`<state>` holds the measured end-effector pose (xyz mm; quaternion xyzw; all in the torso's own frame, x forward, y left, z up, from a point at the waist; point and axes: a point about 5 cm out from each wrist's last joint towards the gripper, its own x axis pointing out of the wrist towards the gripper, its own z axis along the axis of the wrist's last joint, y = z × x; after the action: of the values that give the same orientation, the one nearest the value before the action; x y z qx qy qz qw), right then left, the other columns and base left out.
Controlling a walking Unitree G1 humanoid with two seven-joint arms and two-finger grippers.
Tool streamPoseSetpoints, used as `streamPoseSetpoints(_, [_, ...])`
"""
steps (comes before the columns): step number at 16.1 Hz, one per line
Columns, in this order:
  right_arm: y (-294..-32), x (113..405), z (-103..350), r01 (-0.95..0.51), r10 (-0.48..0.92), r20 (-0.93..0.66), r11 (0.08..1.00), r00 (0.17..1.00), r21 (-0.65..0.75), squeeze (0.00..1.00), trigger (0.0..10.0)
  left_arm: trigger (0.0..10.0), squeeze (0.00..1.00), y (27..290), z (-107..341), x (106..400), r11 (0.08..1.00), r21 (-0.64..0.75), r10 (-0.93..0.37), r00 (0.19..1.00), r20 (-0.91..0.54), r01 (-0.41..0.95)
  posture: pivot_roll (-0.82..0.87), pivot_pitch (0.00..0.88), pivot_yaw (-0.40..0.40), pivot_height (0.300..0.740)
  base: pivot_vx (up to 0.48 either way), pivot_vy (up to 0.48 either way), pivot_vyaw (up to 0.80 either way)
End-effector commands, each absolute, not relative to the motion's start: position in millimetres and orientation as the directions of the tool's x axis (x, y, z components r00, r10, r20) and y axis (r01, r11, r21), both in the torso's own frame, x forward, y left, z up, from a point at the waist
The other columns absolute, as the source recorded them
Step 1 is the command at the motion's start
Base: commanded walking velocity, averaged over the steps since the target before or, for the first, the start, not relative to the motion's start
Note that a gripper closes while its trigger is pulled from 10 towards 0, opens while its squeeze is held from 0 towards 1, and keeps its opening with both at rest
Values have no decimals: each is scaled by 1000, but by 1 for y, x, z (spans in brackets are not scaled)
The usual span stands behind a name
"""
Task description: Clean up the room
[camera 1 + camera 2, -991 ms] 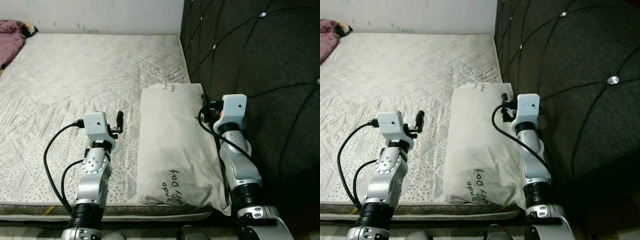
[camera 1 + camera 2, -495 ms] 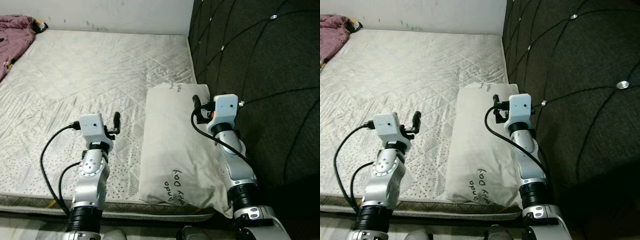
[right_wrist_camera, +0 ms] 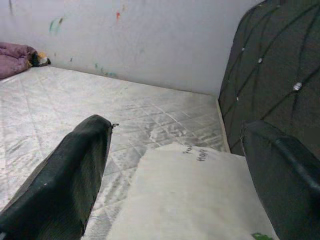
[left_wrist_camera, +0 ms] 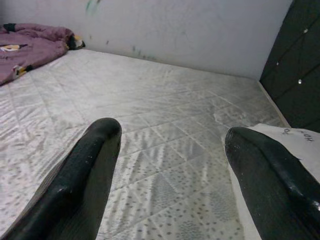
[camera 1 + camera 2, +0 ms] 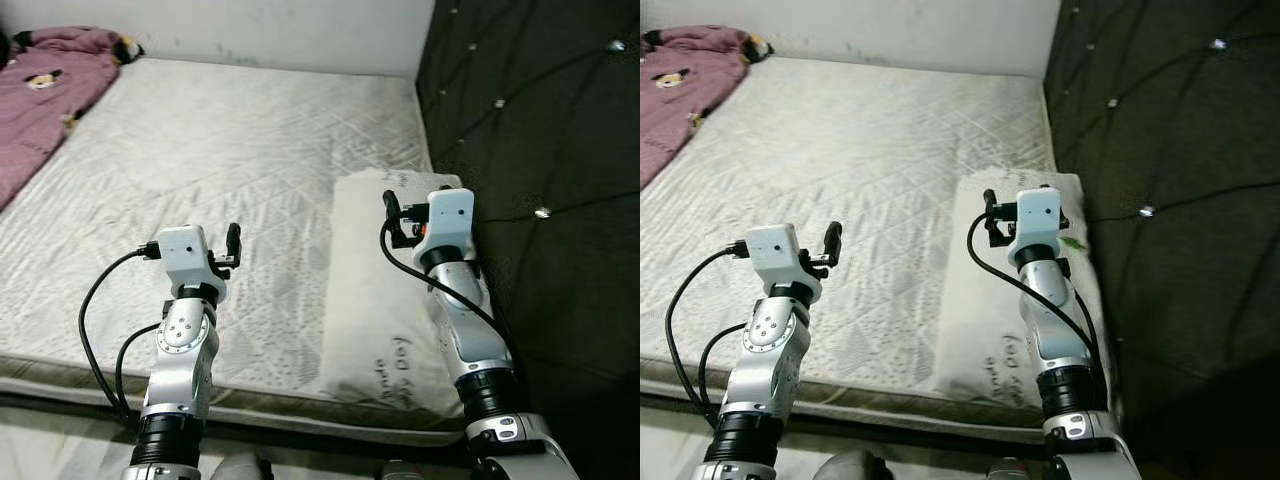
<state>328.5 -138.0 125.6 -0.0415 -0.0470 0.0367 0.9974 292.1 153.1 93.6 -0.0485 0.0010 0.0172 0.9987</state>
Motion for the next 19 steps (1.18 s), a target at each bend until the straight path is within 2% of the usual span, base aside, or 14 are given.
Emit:
streamPoseSetpoints(1, [-139, 329, 127, -71, 79, 90, 994, 993, -84, 0, 10000, 10000, 0, 153, 95, 293, 995, -97, 30, 1000, -5, -31, -56, 0, 1, 740, 0, 379, 0])
streamPoseSetpoints(5, [-141, 330, 126, -66, 73, 78, 994, 994, -89, 0, 10000, 10000, 0, 152, 94, 292, 995, -96, 27, 1000, -7, -27, -56, 0, 2, 740, 0, 379, 0])
streamPoseSetpoints(13, [-139, 329, 123, -76, 82, 63, 993, 995, -96, 0, 10000, 10000, 0, 151, 94, 292, 995, -93, 21, 1000, -9, -21, -55, 0, 1, 740, 0, 380, -648])
streamPoseSetpoints(19, [-138, 330, 122, -84, 90, 55, 992, 994, -98, 0, 10000, 10000, 0, 152, 95, 292, 995, -91, 27, 1000, -10, -28, -54, 0, 0, 740, 0, 381, 0])
